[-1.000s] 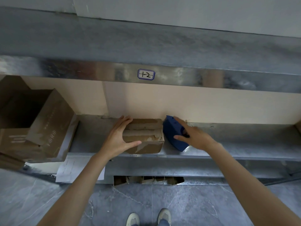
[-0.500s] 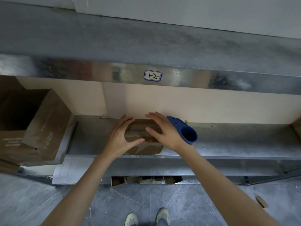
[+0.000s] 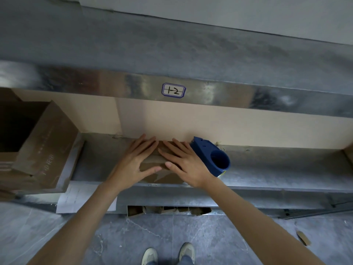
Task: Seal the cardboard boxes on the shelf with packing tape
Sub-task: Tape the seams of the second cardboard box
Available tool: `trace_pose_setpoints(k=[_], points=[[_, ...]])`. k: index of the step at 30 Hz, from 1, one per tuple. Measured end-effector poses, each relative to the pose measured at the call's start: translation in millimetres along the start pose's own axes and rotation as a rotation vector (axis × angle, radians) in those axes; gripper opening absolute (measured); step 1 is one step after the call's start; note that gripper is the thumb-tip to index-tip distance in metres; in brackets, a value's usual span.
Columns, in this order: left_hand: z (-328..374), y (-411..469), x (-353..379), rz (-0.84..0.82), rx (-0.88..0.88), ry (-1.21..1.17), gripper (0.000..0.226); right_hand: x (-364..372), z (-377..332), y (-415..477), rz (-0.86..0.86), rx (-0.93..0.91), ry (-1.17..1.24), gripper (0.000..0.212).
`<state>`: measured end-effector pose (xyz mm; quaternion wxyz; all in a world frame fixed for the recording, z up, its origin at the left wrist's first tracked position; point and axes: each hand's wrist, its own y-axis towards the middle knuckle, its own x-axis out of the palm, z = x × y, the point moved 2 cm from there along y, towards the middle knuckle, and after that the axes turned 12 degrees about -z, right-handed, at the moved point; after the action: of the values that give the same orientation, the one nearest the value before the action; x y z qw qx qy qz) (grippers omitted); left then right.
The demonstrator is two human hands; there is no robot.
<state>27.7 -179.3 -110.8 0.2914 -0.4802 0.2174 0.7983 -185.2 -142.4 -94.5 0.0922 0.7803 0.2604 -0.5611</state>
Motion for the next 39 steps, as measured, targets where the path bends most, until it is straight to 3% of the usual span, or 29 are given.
trace_pose_setpoints(k=[4,11,15,19,28,33,39], points=[[-5,0,-2,-0.077,0.035,0.153,0.08,1,3,2,-0.003,0.001,-0.03,0.051],[0,0,0,0.015,0.032,0.065,0.082,8,4,3,0.122,-0.018,-0.009,0.046],[2,1,6,0.1,-0.075,-0.152,0.094,16,5,5,0.3,0.011,0.319,0.044],[7,4,12,0.263,-0.157,-0.354,0.092,19,-1,7,0.469,0.081,0.624,0.047],[6,3,15,0.294,-0.242,-0.553,0.087,20,-5,4,0.45,0.194,0.978,0.058],[3,1,13,0.209,-0.22,-0.506,0.097,15,-4,1,0.372,0.178,0.948,0.063],[-2,-3,3,0.04,-0.176,-0.232,0.12,13,12,-1,0.266,0.116,0.529,0.075]])
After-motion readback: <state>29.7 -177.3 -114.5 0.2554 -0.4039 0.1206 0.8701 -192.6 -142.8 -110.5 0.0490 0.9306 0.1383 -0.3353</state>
